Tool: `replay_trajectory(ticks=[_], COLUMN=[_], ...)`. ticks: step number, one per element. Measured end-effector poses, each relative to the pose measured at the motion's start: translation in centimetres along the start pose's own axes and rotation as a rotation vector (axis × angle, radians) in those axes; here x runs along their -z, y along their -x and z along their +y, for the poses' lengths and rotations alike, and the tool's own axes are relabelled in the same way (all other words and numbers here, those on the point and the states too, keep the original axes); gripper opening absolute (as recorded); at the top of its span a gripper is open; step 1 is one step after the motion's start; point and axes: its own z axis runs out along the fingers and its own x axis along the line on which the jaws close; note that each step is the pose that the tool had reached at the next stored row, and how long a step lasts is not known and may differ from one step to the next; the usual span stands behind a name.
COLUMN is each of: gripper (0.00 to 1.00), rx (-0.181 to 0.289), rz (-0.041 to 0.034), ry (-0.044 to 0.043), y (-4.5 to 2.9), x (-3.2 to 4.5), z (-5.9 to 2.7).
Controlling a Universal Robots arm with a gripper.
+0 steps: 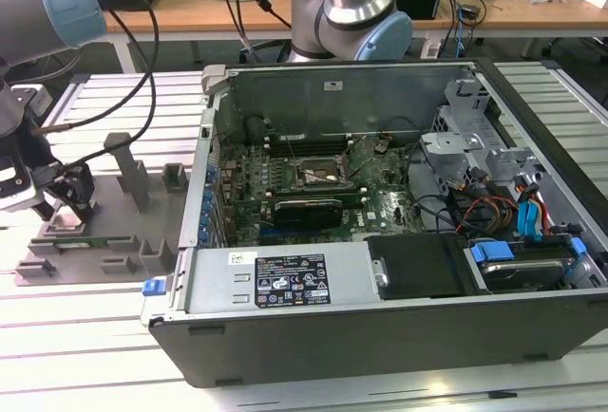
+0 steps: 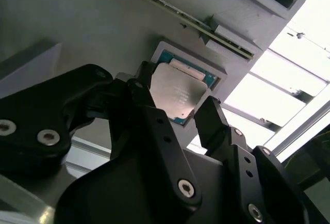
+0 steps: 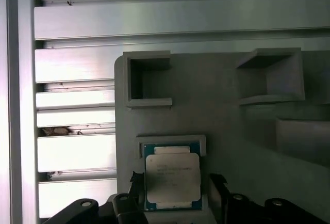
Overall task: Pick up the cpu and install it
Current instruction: 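Pick up the cpu and move it towards the insertion slot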
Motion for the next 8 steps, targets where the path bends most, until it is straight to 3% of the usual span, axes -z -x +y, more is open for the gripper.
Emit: replay_trajectory(ticks=[8], gripper=[0.60], rx=[0.002], rz=[0.0001], ry=[0.0000], y=[-0.07], x=[-0.56], z=[0.04])
